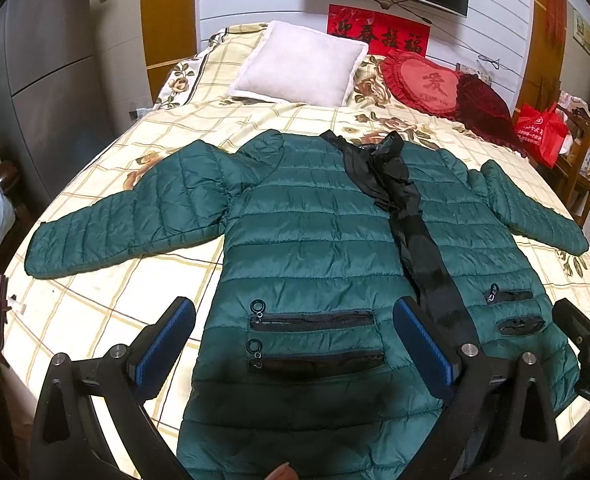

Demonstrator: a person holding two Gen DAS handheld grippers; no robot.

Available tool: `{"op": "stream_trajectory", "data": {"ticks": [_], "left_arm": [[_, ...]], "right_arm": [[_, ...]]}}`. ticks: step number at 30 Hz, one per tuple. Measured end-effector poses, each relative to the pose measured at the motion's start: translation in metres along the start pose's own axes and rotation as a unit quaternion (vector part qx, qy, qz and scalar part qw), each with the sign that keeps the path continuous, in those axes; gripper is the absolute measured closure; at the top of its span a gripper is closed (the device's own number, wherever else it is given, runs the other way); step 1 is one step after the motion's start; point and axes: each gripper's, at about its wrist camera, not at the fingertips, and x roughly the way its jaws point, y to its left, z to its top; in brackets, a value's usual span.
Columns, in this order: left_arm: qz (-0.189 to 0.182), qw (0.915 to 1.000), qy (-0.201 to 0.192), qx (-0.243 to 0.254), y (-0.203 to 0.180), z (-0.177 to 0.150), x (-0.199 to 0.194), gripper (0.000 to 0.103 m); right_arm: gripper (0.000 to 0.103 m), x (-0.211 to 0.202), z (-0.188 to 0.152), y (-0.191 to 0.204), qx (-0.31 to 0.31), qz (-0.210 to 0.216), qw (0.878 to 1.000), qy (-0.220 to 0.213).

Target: Fold large clothes

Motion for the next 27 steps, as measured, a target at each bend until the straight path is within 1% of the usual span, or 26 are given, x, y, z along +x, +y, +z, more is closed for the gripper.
{"op": "stream_trajectory", "data": {"ticks": [27], "left_arm": [[0.004, 1.0, 0.009, -0.001, -0.001, -0.004, 0.014, 0.03]], "right_arm": [[0.001, 0.006, -0.001, -0.002, 0.001, 0.0, 1.0, 0.002]]}}
